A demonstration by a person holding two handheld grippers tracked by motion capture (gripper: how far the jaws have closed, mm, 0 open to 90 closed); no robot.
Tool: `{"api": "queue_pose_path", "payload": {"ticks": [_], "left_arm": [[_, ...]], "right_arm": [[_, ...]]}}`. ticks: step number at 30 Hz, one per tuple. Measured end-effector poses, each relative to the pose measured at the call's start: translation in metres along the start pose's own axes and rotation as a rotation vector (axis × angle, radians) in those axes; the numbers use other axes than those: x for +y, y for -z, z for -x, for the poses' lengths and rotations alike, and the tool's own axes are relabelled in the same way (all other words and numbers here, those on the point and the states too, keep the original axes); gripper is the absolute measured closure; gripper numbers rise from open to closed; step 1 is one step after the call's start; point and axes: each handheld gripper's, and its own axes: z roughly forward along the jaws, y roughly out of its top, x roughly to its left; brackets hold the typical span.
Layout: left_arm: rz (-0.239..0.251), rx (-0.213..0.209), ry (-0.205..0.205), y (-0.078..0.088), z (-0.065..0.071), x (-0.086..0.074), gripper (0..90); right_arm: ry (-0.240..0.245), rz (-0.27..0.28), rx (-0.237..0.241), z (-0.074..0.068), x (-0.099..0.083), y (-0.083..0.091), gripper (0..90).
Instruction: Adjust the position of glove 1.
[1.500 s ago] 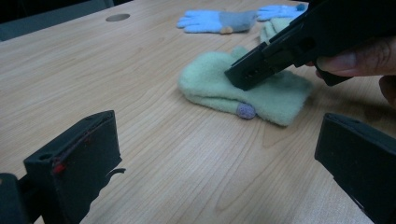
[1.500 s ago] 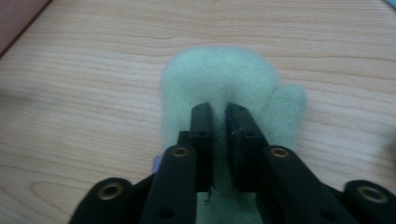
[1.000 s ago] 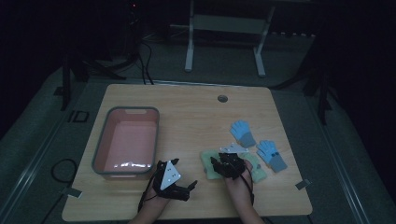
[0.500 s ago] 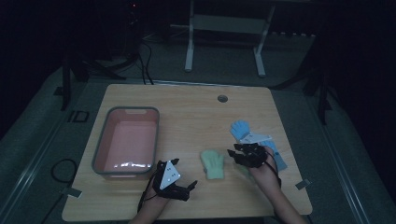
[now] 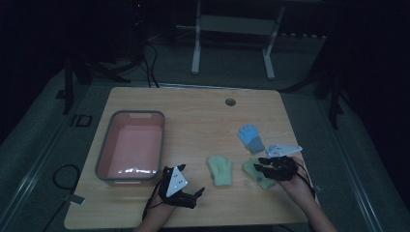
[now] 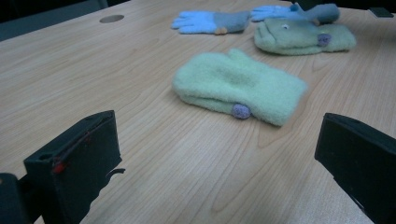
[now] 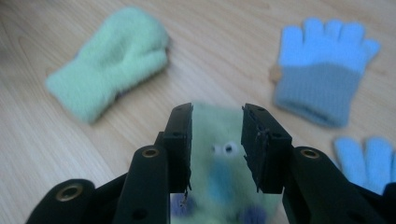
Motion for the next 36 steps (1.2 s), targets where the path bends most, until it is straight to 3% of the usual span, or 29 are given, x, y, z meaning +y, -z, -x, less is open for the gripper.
{"api": "queue_pose_path", "payload": {"ticks": [5, 12, 20, 23, 27, 31, 36], "left_arm": [[-0.002, 0.0, 0.002, 0.0, 0.0, 0.0, 0.3], [-0.002, 0.001, 0.002, 0.0, 0.0, 0.0, 0.3], [-0.003, 0.004, 0.0, 0.0, 0.0, 0.0, 0.3], [-0.006, 0.006, -0.002, 0.0, 0.0, 0.0, 0.3], [-0.006, 0.006, 0.0, 0.0, 0.0, 0.0, 0.3], [-0.007, 0.009, 0.0, 0.0, 0.0, 0.0, 0.3], [-0.008, 0.014, 0.003, 0.0, 0.0, 0.0, 0.3]], "right_arm": [[-0.025, -0.006, 0.001, 0.002, -0.012, -0.005, 64.1], [0.002, -0.058, -0.046, -0.001, -0.019, -0.019, 58.1], [0.011, -0.043, -0.039, -0.002, -0.027, -0.024, 59.1], [-0.01, -0.039, -0.021, -0.001, -0.028, -0.024, 66.1], [-0.027, -0.037, -0.057, -0.007, -0.028, -0.024, 81.7], [-0.095, -0.035, -0.099, -0.016, -0.025, -0.023, 85.2], [-0.182, 0.038, -0.152, -0.027, -0.008, -0.005, 86.6]]}}
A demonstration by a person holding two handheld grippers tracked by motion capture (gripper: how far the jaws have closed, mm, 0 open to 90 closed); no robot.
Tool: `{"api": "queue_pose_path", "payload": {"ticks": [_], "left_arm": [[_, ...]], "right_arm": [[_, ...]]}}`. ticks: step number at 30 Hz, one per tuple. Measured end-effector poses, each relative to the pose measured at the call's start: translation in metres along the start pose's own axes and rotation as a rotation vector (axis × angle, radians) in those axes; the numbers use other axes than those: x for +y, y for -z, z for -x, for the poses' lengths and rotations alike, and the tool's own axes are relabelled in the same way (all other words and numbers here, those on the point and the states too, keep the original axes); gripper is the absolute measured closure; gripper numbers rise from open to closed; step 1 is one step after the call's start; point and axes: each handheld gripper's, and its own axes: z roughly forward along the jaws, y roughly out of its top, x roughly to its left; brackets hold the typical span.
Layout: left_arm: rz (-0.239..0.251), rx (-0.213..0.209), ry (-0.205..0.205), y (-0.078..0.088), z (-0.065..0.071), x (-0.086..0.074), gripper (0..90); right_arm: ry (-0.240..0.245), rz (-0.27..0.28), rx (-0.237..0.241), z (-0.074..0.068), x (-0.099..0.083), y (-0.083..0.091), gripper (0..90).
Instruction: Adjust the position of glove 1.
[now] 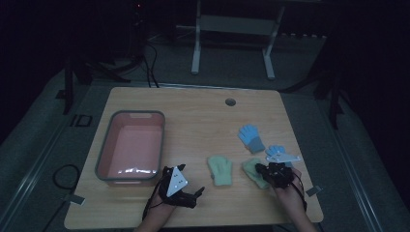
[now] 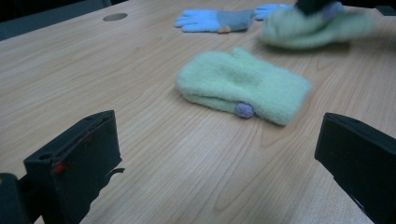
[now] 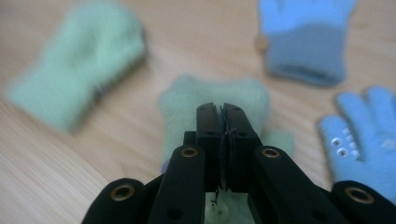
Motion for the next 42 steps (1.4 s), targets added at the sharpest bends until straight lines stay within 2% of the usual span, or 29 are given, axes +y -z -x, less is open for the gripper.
{"api": "queue_pose_path", "payload": {"ticks": [5, 7, 11, 14, 17, 19, 21, 24, 26, 30, 34, 35, 36, 38, 39, 41, 42], "left_arm": [[0.001, 0.003, -0.005, 0.0, 0.001, 0.0, 0.3], [0.001, 0.002, -0.005, 0.0, 0.001, 0.0, 0.3], [0.002, 0.002, -0.005, 0.0, 0.0, 0.0, 0.3], [0.002, 0.003, -0.005, 0.0, 0.001, 0.0, 0.3], [0.003, 0.003, -0.005, 0.0, 0.001, 0.0, 0.3], [0.003, 0.003, -0.005, 0.0, 0.001, 0.0, 0.3], [0.005, 0.003, -0.009, 0.0, 0.001, 0.0, 0.3], [0.004, 0.001, -0.012, 0.0, 0.001, 0.0, 0.3], [0.004, 0.001, -0.011, 0.0, 0.001, 0.0, 0.3], [0.006, -0.002, -0.009, 0.0, 0.001, 0.0, 0.3], [0.005, -0.004, -0.01, 0.0, 0.001, 0.0, 0.3], [0.005, -0.004, -0.01, 0.0, 0.001, 0.0, 0.3], [0.005, -0.003, -0.01, 0.0, 0.001, 0.0, 0.3], [0.005, -0.005, -0.01, 0.0, 0.001, 0.0, 0.3], [0.006, -0.006, -0.01, 0.0, 0.001, 0.0, 0.3], [0.004, -0.006, -0.013, 0.0, 0.001, 0.0, 0.3], [0.004, -0.006, -0.013, 0.0, 0.001, 0.0, 0.3]], "right_arm": [[-0.087, 0.064, -0.075, -0.012, 0.019, 0.017, 86.7], [-0.116, 0.078, -0.124, -0.016, 0.025, 0.02, 86.7], [-0.195, 0.104, -0.184, -0.021, 0.031, 0.023, 86.7], [-0.229, 0.106, -0.247, -0.025, 0.029, 0.019, 86.7], [-0.256, 0.093, -0.262, -0.03, 0.026, 0.01, 86.7], [-0.258, 0.091, -0.275, -0.031, 0.025, 0.006, 86.7], [-0.255, 0.074, -0.3, -0.037, 0.019, -0.004, 86.6], [-0.264, 0.067, -0.307, -0.039, 0.013, -0.01, 86.6], [-0.291, 0.054, -0.305, -0.036, 0.004, -0.02, 86.4], [-0.308, 0.013, -0.283, -0.033, -0.002, -0.032, 83.1], [-0.302, 0.006, -0.249, -0.032, -0.007, -0.038, 69.3], [-0.302, 0.006, -0.249, -0.032, -0.007, -0.038, 69.3], [-0.296, 0.004, -0.237, -0.032, -0.004, -0.036, 64.3], [-0.283, 0.003, -0.224, -0.031, -0.002, -0.034, 63.0], [-0.232, 0.007, -0.203, -0.027, 0.004, -0.029, 62.2], [-0.189, 0.021, -0.161, -0.021, 0.009, -0.023, 61.9], [-0.149, 0.016, -0.162, -0.018, 0.012, -0.021, 61.5]]}}
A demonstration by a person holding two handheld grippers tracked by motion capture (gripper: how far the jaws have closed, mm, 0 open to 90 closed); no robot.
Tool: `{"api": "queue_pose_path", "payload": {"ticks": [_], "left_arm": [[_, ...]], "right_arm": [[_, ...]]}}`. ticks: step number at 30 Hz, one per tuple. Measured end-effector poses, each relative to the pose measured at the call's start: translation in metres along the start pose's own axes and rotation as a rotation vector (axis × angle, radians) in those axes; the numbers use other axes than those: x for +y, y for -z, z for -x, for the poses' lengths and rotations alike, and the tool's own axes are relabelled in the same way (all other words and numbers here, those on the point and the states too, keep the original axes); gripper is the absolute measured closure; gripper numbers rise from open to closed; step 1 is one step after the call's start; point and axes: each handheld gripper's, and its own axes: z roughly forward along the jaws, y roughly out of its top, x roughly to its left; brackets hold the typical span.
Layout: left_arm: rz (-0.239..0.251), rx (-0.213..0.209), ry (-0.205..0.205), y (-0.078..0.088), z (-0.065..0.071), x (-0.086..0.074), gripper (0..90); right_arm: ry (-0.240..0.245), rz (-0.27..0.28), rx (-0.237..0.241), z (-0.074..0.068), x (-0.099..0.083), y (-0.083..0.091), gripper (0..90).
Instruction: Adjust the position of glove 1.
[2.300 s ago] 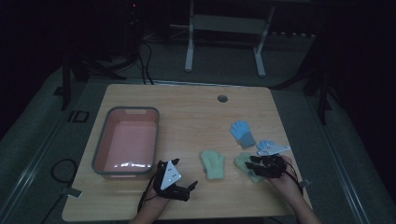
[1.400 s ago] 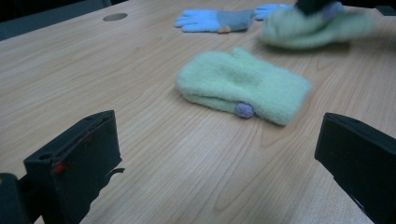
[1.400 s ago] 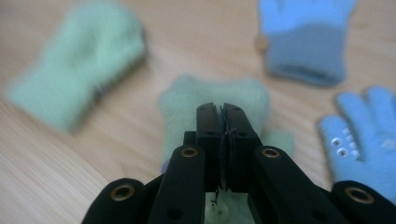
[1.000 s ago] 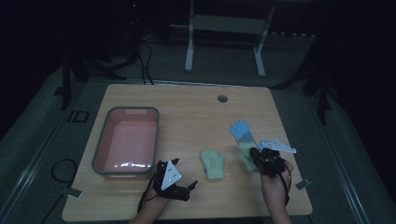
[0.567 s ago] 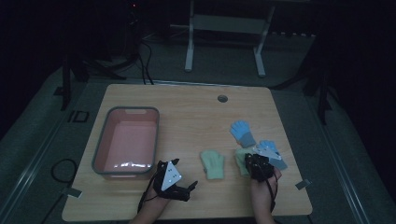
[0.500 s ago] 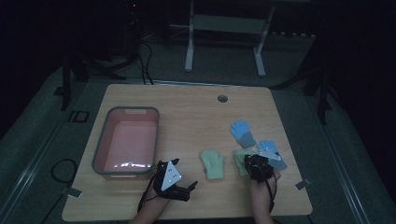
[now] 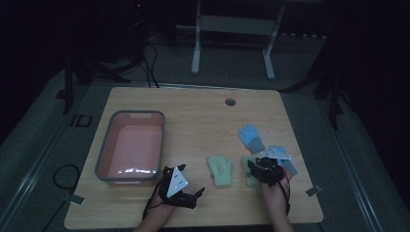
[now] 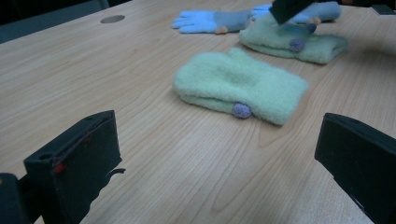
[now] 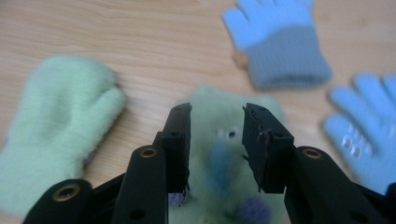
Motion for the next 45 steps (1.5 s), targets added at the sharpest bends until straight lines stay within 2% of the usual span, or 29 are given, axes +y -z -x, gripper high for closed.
{"api": "queue_pose_path", "payload": {"ticks": [2, 4, 5, 6, 7, 8, 9, 11, 16, 17, 18, 23, 25, 28, 29, 30, 31, 32, 34, 36, 37, 39, 41, 45], "left_arm": [[0.0, 0.0, 0.001, 0.0, 0.0, 0.0, 0.3], [0.0, 0.001, 0.003, 0.0, 0.0, 0.0, 0.3], [0.0, 0.001, 0.003, 0.0, 0.0, 0.0, 0.3], [0.001, 0.0, 0.002, 0.0, 0.0, 0.0, 0.3], [0.001, 0.0, 0.002, 0.0, 0.0, 0.0, 0.3], [0.001, 0.001, 0.001, 0.0, 0.0, 0.0, 0.3], [0.001, 0.001, 0.0, 0.0, 0.0, 0.0, 0.3], [0.002, 0.002, 0.0, 0.0, 0.0, 0.0, 0.3], [0.001, 0.003, -0.004, 0.0, 0.0, 0.0, 0.3], [0.001, 0.003, -0.004, 0.0, 0.0, 0.0, 0.3], [0.001, 0.003, -0.006, 0.0, 0.001, 0.0, 0.3], [0.0, 0.001, -0.005, 0.0, 0.0, 0.0, 0.3], [0.0, 0.001, -0.005, 0.0, 0.0, 0.0, 0.3], [0.001, 0.001, -0.007, 0.0, 0.001, 0.0, 0.3], [0.001, 0.001, -0.007, 0.0, 0.001, 0.0, 0.3], [0.001, 0.002, -0.008, 0.0, 0.001, 0.0, 0.3], [0.001, 0.002, -0.008, 0.0, 0.001, 0.0, 0.3], [0.001, 0.002, -0.007, 0.0, 0.001, 0.0, 0.3], [0.0, 0.003, -0.006, 0.0, 0.001, 0.0, 0.3], [0.001, 0.003, -0.005, 0.0, 0.001, 0.0, 0.3], [0.0, 0.004, -0.004, 0.0, 0.0, 0.0, 0.3], [0.0, 0.003, -0.003, 0.0, 0.0, 0.0, 0.3], [0.001, 0.003, -0.001, 0.0, 0.0, 0.0, 0.3], [0.001, 0.003, -0.005, 0.0, 0.0, 0.0, 0.3]], "right_arm": [[0.054, 0.027, 0.06, 0.008, 0.005, 0.005, 60.9], [0.125, 0.014, 0.062, 0.016, 0.008, 0.009, 61.1], [0.125, 0.014, 0.062, 0.016, 0.008, 0.009, 61.1], [0.16, 0.012, 0.106, 0.025, 0.006, 0.011, 61.0], [0.16, 0.012, 0.106, 0.025, 0.006, 0.011, 61.0], [0.167, 0.007, 0.146, 0.03, 0.002, 0.011, 60.9], [0.174, 0.007, 0.158, 0.032, 0.0, 0.011, 60.9], [0.178, 0.009, 0.154, 0.033, -0.002, 0.011, 61.0], [0.124, 0.019, 0.199, 0.032, -0.012, 0.006, 62.3], [0.124, 0.019, 0.199, 0.032, -0.012, 0.006, 62.3], [0.145, 0.019, 0.171, 0.03, -0.014, 0.005, 62.8], [0.17, -0.041, 0.143, 0.026, -0.023, -0.01, 63.7], [0.16, -0.031, 0.143, 0.026, -0.025, -0.01, 65.5], [0.178, -0.014, 0.129, 0.024, -0.029, -0.011, 72.8], [0.169, -0.01, 0.126, 0.023, -0.029, -0.011, 76.1], [0.172, -0.005, 0.111, 0.02, -0.031, -0.01, 83.2], [0.172, -0.005, 0.111, 0.02, -0.031, -0.01, 83.2], [0.183, -0.006, 0.074, 0.014, -0.031, -0.009, 85.4], [0.181, -0.006, 0.064, 0.012, -0.03, -0.009, 85.9], [0.136, 0.005, 0.059, 0.01, -0.025, -0.004, 86.3], [0.133, 0.035, 0.048, 0.007, -0.019, 0.003, 86.5], [0.119, 0.061, 0.051, 0.004, -0.011, 0.011, 86.5], [0.125, 0.101, 0.055, -0.003, 0.001, 0.022, 86.5], [0.133, 0.132, 0.087, -0.017, 0.022, 0.035, 86.5]]}}
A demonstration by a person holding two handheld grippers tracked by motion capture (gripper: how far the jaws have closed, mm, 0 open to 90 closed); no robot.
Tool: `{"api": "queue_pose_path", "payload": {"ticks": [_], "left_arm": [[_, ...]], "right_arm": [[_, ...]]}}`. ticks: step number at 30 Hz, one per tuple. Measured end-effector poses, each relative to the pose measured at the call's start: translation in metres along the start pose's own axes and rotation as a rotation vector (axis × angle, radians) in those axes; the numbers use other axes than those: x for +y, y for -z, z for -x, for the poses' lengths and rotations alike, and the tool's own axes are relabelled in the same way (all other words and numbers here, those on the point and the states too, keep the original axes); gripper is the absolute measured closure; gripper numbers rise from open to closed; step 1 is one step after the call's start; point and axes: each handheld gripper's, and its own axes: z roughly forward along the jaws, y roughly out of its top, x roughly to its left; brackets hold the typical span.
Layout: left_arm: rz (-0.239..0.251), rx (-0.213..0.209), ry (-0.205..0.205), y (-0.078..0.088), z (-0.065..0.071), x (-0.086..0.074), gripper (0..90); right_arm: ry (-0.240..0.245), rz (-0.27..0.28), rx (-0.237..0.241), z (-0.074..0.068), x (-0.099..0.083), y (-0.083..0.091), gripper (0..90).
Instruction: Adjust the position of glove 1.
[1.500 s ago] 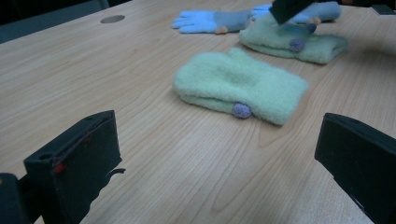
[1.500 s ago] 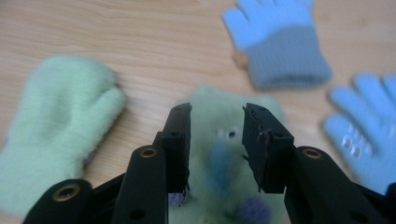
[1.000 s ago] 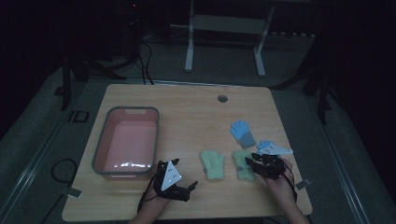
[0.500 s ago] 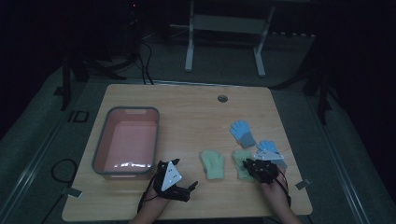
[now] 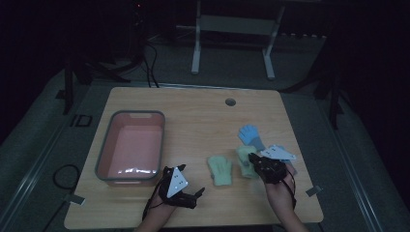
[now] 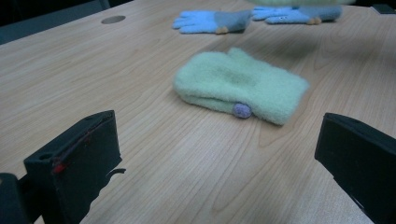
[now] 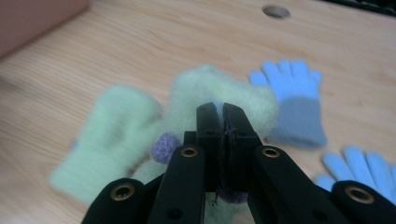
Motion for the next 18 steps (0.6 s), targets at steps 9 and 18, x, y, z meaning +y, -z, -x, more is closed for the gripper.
{"api": "queue_pose_path", "payload": {"ticks": [9, 18], "left_arm": [[0.001, 0.0, 0.002, 0.0, 0.0, 0.0, 0.3], [0.001, -0.001, 0.001, 0.0, 0.0, 0.0, 0.3]], "right_arm": [[0.046, 0.012, 0.028, -0.036, 0.025, -0.006, 86.4], [0.052, -0.028, 0.06, -0.062, 0.024, -0.024, 86.4]]}}
